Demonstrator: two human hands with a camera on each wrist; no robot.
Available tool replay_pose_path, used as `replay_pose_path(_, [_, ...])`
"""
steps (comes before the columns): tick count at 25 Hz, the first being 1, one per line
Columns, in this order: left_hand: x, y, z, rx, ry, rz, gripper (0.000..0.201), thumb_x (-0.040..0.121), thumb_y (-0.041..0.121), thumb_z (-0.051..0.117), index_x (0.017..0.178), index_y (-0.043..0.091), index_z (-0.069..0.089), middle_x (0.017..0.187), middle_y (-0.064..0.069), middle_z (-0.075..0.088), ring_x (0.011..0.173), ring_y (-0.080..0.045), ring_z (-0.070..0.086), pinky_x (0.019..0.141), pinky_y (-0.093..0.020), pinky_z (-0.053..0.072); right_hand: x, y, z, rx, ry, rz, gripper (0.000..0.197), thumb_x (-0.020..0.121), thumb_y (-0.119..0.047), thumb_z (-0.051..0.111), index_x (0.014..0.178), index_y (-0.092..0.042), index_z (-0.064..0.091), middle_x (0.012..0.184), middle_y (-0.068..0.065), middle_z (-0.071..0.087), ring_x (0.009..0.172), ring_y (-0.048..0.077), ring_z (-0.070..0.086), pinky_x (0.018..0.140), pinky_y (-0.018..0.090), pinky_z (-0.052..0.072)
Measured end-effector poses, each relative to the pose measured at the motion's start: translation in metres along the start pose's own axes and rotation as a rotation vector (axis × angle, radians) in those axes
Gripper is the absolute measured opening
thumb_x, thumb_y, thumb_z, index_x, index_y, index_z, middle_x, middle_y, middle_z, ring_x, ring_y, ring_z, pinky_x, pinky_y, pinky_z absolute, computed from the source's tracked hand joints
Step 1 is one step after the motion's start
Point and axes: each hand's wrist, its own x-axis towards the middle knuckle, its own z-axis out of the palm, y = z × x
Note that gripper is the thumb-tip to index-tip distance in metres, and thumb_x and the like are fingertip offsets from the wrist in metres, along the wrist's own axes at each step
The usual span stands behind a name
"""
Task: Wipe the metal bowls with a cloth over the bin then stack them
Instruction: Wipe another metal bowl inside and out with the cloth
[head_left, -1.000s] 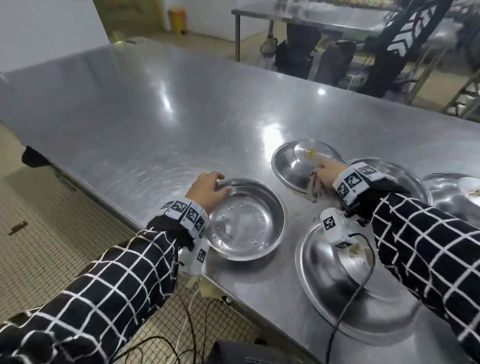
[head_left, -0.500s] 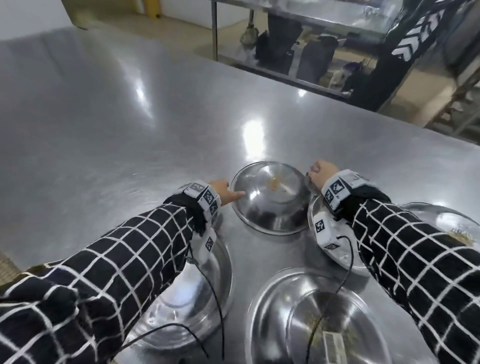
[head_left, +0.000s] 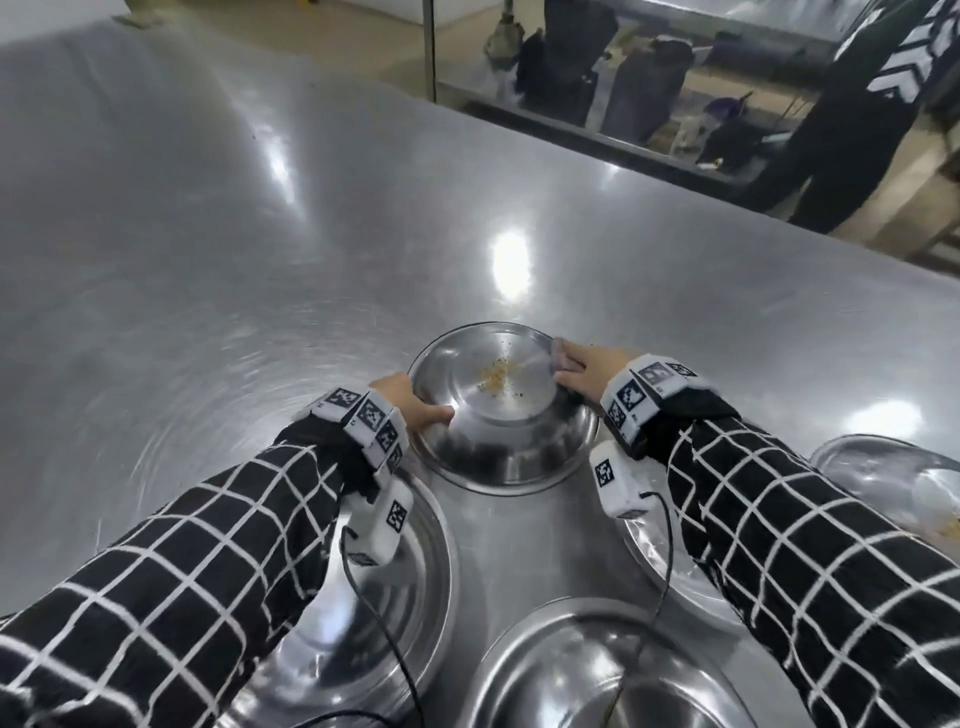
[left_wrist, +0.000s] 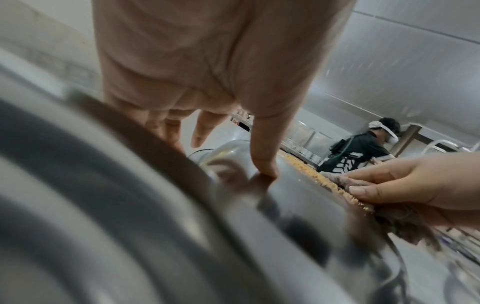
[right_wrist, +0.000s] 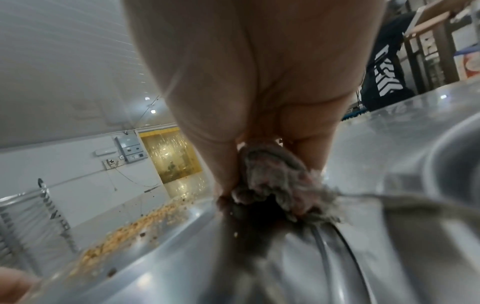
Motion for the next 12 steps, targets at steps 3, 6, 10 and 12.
replay_pose_path(3, [0.010,-0.013,-0.001,-0.196,0.029,-0.097,0.051,0.079,0.048,0.071,0.101,0.003,0.064,0.076,-0.002,0.059,0.072,-0.018,0.056,0.052,-0.023,0.037,0.005,-0.010,0.006,0.124,-0.031,-0.024,0.058,0.099,-0.018,0.047,0.150,-0.010,0.020,0.150,0.012,0.037,0.137,0.025,0.036,0.097,0.017,0.027])
replay_pose_path(6, [0.013,-0.021,0.000,-0.366,0.051,-0.158,0.044,0.078,0.047,0.073,0.076,0.006,0.057,0.068,-0.003,0.055,0.070,-0.019,0.055,0.058,-0.026,0.043,0.008,-0.009,0.007,0.132,-0.019,-0.022,0.057,0.099,-0.020,0.047,0.150,-0.010,0.023,0.149,0.012,0.038,0.136,0.025,0.037,0.103,0.024,0.028])
replay_pose_path(10, [0.014,-0.029,0.002,-0.609,0.010,-0.121,0.056,0.067,0.054,0.079,0.089,0.005,0.063,0.087,-0.010,0.068,0.086,-0.025,0.065,0.086,-0.038,0.053,-0.001,-0.008,0.007,0.140,0.008,-0.023,0.025,0.100,-0.015,0.042,0.107,-0.038,0.043,0.133,0.016,0.051,0.127,0.029,0.046,0.091,0.025,0.034])
replay_pose_path(12, [0.017,-0.029,0.002,-0.823,0.005,-0.102,0.087,0.053,0.056,0.087,0.113,0.002,0.056,0.104,-0.016,0.068,0.096,-0.034,0.067,0.087,-0.051,0.054,-0.007,-0.012,0.007,0.139,0.040,-0.035,0.016,0.101,-0.011,0.035,0.093,-0.023,0.041,0.107,0.019,0.055,0.102,0.031,0.056,0.074,0.025,0.036])
